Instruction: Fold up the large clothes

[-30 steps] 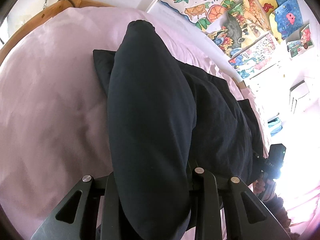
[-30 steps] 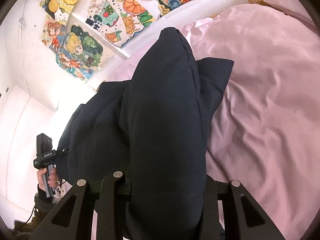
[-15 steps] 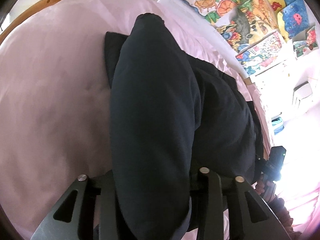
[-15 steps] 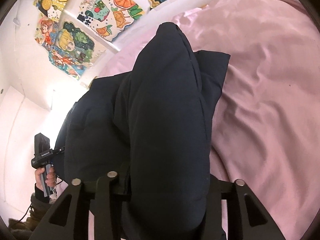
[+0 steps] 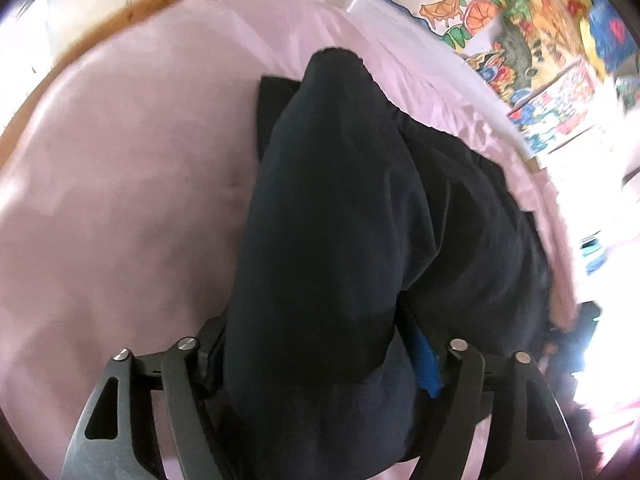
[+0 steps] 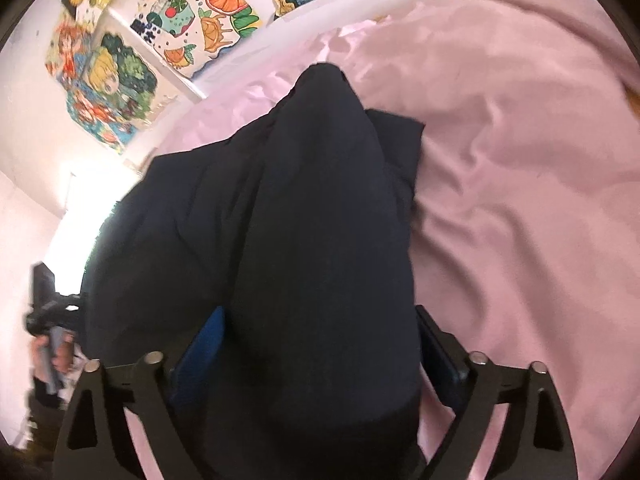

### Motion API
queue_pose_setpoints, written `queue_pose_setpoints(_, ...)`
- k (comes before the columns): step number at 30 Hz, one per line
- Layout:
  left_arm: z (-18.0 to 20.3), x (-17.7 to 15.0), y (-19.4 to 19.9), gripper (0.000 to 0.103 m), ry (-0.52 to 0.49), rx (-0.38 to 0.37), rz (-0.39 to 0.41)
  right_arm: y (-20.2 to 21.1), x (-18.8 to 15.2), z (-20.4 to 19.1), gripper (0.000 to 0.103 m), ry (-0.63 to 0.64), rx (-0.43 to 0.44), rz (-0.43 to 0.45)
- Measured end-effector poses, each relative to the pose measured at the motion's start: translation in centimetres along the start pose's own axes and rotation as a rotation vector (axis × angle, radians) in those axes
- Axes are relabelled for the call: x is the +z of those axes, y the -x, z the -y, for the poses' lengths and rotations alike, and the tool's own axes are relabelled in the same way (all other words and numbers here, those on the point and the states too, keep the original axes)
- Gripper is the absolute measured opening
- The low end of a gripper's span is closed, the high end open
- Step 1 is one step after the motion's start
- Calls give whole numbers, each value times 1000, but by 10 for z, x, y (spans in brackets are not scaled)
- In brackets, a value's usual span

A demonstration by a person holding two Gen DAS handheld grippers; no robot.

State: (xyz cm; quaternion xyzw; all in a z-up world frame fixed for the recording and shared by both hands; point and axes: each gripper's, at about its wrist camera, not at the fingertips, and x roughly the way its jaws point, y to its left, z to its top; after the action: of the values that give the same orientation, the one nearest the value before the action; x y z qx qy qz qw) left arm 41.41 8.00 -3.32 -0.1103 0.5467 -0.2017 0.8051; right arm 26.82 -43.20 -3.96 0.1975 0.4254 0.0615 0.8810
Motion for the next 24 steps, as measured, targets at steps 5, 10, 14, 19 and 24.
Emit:
queue_pose_setpoints(5,26,-16,14,77,-136,208,79,8,-9,-16,103,50,-123,23)
queue_pose_setpoints(10,49,-39,9,83,-175,335,124,16,-16,-51,103,145,-261,69)
queue_pose_setpoints(14,53,-62,1,86,-171,377,149,23,-24,-76,103,196,-324,130)
queue_pose_setpoints(19,69,-83,6,91,-154,446,225,25,-32,-95,103,172,-331,213)
queue_pose_setpoints(24,84,-105,16,92,-164,484,313,29,-52,-105,103,150,-329,280)
